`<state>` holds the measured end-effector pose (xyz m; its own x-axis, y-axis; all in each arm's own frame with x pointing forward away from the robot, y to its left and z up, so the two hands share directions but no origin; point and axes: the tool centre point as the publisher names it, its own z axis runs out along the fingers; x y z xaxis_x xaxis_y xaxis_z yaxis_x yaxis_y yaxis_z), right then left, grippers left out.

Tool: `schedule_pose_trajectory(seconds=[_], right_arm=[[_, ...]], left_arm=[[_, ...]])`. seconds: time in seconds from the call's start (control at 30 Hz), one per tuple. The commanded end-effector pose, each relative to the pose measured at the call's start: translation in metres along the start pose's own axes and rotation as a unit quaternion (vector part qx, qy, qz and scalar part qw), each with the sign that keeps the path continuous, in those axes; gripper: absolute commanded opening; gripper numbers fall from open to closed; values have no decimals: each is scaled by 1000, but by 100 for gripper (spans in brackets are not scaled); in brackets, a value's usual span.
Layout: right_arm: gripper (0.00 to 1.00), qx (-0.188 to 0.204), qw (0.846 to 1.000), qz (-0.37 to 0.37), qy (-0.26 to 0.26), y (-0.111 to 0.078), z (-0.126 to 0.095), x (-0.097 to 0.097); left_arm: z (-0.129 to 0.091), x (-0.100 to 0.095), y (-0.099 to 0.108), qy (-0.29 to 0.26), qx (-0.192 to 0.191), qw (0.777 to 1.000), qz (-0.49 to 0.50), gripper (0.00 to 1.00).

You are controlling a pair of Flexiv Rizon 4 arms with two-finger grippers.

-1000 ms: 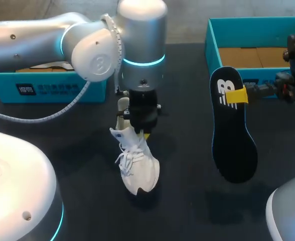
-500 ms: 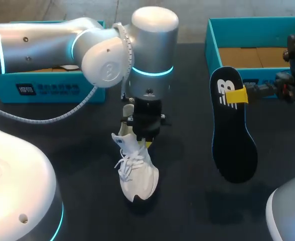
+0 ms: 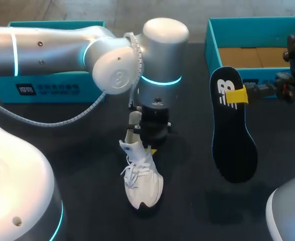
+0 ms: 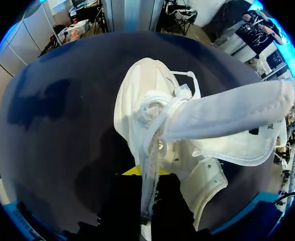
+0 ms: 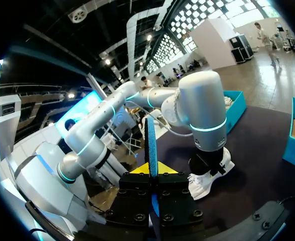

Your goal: Take the shoe out of the shoebox, open the shoe tongue, remove and reinsert the insole, then place the shoe into the shoebox

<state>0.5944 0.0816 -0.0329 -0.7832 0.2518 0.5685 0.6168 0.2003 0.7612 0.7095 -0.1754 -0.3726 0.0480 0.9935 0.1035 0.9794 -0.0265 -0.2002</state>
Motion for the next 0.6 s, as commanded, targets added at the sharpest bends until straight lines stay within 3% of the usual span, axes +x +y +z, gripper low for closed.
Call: schedule_pose_trajectory(seconds=[0.03,0.6], right_arm=[[0,-152,988,1,-6,-10,-2,6],[0,-152,988,1,-6,-10,-2,6]], left_arm=[[-1,-4,-4,5,-1,1000,0,0],[-10,0,-24,16,-21,1000,-11,0]])
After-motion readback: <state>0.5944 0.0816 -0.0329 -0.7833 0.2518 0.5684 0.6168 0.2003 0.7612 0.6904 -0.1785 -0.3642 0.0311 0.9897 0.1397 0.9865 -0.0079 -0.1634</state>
